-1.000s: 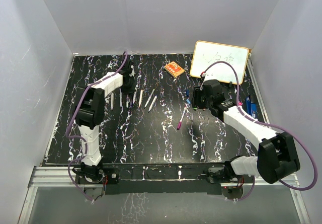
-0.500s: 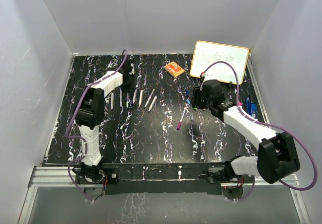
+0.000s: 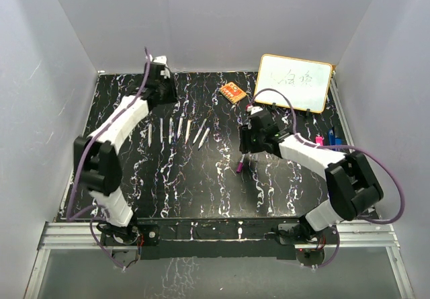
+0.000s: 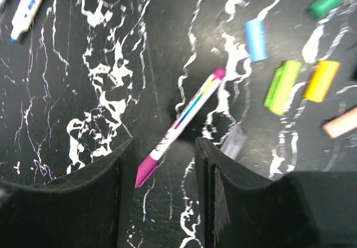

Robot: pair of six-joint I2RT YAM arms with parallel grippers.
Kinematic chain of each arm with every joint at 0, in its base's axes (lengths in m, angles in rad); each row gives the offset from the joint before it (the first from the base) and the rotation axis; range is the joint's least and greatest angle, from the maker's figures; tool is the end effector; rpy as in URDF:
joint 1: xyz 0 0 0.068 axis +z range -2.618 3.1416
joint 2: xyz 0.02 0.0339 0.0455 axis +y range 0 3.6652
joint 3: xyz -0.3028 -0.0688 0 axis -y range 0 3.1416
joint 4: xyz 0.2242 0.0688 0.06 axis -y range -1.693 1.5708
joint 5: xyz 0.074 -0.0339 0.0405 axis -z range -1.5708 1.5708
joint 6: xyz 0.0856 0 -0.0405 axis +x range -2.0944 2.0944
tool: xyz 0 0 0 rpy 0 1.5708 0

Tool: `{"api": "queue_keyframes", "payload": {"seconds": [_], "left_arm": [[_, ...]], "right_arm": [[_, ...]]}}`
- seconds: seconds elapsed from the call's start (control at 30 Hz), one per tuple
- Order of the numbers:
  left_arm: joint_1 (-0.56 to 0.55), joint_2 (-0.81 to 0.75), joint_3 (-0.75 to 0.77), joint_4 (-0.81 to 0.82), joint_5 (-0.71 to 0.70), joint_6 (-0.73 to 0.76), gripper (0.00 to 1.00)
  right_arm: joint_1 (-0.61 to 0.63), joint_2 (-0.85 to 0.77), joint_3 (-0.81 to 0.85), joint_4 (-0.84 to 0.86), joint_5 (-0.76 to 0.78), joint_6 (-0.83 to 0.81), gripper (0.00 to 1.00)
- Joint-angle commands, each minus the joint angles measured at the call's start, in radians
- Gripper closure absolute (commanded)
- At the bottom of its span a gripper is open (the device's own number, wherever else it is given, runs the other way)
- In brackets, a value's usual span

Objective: Open the pen caps

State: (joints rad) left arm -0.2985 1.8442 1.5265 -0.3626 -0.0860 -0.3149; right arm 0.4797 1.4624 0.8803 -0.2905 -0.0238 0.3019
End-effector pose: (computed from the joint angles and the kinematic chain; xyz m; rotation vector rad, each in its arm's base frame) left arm 0.4392 -0.1275 0.2918 -0.0649 2.2576 -0.2327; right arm 0.2741 0.1449 0.2191 -0.2308 2.4687 0.3711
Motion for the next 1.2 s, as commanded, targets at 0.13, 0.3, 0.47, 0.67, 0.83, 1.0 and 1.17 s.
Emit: {"api": "queue_keyframes", "payload": {"seconds": [0.13, 0.3, 0.47, 0.67, 0.83, 1.0, 1.17], "left_arm": [[-0.006, -0.390, -0.270, 0.308, 0.239, -0.111, 0.52], [-0.005, -0.538, -0.454, 0.496, 0.349, -0.200, 0.41], [-0.005, -0.627, -0.564, 0.589, 0.394, -0.220, 0.26], [-0.005, -0.669, -0.606, 0.620, 0.439, -0.221, 0.04], [-0.006, -0.683, -0.612, 0.599, 0.443, -0.209, 0.01], [-0.005, -0.699, -0.629, 0.597, 0.448, -0.222, 0.02], [-0.005, -0.689, -0.640, 0.584, 0.463, -0.235, 0.02]], "right_arm": [[0.078, 0.107, 0.116, -0.068, 0.081, 0.074, 0.57], [0.094, 0.150, 0.144, -0.102, 0.102, 0.103, 0.57], [0.103, 0.182, 0.168, -0.124, 0.116, 0.121, 0.57], [0.107, 0.217, 0.192, -0.148, 0.124, 0.132, 0.57], [0.112, 0.240, 0.204, -0.160, 0.127, 0.137, 0.57], [0.117, 0.259, 0.201, -0.160, 0.125, 0.140, 0.57], [0.127, 0.272, 0.206, -0.150, 0.113, 0.140, 0.58]]}}
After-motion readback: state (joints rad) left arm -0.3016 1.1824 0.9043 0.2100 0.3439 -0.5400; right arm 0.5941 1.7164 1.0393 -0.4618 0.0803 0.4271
